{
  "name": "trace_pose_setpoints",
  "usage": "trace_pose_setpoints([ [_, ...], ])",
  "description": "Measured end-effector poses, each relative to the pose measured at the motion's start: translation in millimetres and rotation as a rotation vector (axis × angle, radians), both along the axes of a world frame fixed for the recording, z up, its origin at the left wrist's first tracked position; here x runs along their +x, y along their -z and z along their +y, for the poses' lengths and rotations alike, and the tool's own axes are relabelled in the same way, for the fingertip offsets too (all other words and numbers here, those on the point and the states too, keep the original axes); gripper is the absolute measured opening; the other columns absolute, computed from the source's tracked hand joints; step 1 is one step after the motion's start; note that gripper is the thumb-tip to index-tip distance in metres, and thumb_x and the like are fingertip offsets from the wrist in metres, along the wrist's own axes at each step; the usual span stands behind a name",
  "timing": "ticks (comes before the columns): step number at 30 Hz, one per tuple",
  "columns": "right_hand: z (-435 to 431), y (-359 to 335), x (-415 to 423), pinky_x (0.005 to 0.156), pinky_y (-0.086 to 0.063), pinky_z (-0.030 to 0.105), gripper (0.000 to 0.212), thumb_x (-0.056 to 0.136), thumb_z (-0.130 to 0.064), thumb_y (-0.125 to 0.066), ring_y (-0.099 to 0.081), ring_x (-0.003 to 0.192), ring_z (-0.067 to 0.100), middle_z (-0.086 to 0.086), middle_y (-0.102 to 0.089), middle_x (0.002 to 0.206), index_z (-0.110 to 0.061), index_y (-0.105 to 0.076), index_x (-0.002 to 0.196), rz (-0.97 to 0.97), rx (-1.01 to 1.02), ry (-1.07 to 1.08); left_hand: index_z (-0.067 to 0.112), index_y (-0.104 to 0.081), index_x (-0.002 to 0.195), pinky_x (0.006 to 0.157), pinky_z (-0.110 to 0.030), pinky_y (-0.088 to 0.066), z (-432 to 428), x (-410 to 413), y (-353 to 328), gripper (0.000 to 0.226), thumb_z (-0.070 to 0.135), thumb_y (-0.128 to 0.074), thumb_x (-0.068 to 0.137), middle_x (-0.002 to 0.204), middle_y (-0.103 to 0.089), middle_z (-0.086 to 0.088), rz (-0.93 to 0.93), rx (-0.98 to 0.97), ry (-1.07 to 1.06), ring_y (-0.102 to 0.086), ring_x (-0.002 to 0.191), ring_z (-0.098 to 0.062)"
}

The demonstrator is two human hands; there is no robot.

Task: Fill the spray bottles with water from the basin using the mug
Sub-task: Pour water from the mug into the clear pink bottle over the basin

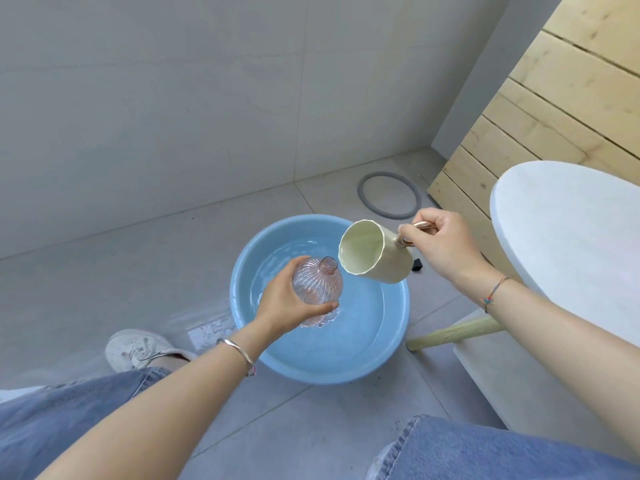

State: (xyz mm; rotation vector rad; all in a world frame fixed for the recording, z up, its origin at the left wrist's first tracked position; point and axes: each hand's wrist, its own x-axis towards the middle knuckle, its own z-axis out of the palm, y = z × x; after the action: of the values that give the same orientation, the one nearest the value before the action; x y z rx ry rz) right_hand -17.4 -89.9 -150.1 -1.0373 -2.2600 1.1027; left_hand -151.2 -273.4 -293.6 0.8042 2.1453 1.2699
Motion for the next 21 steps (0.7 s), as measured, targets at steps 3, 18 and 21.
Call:
trace_pose_setpoints([
  [3,-3,0,-1,0.057,-0.027,0.029,0.03,0.077,-0.014,-0.065,-0.033,0.057,0.015,0.012,-0.045,0.061,0.004,-0.047,0.061,-0.021,0.073,-0.042,0.041,-0.048,0.128,0.101,-0.034,-0.046,1,1,2,0.092,0.06,-0.087,0.046,0.123,-0.059,0.022,0.009,-0.01,0.004,-0.055,0.116,-0.007],
  [18,-10,-6,-11,0.055,-0.026,0.026,0.032,0.08,-0.013,-0.064,-0.036,0.061,0.014,0.002,-0.038,0.063,-0.003,-0.044,0.058,-0.036,0.304,-0.094,0.038,-0.047,0.131,0.098,-0.026,-0.042,2,3,6,0.09,0.047,-0.092,0.053,0.125,-0.057,0.021,-0.007,-0.014,-0.001,-0.053,0.117,-0.006],
  [21,-10,-7,-13,0.055,-0.026,0.022,0.031,0.079,-0.014,-0.064,-0.037,0.063,0.015,0.002,-0.038,0.062,-0.002,-0.045,0.058,-0.045,0.341,-0.098,0.039,-0.048,0.131,0.101,-0.03,-0.044,1,2,8,0.091,0.05,-0.091,0.051,0.125,-0.058,0.021,-0.011,-0.01,0.0,-0.054,0.118,-0.006],
])
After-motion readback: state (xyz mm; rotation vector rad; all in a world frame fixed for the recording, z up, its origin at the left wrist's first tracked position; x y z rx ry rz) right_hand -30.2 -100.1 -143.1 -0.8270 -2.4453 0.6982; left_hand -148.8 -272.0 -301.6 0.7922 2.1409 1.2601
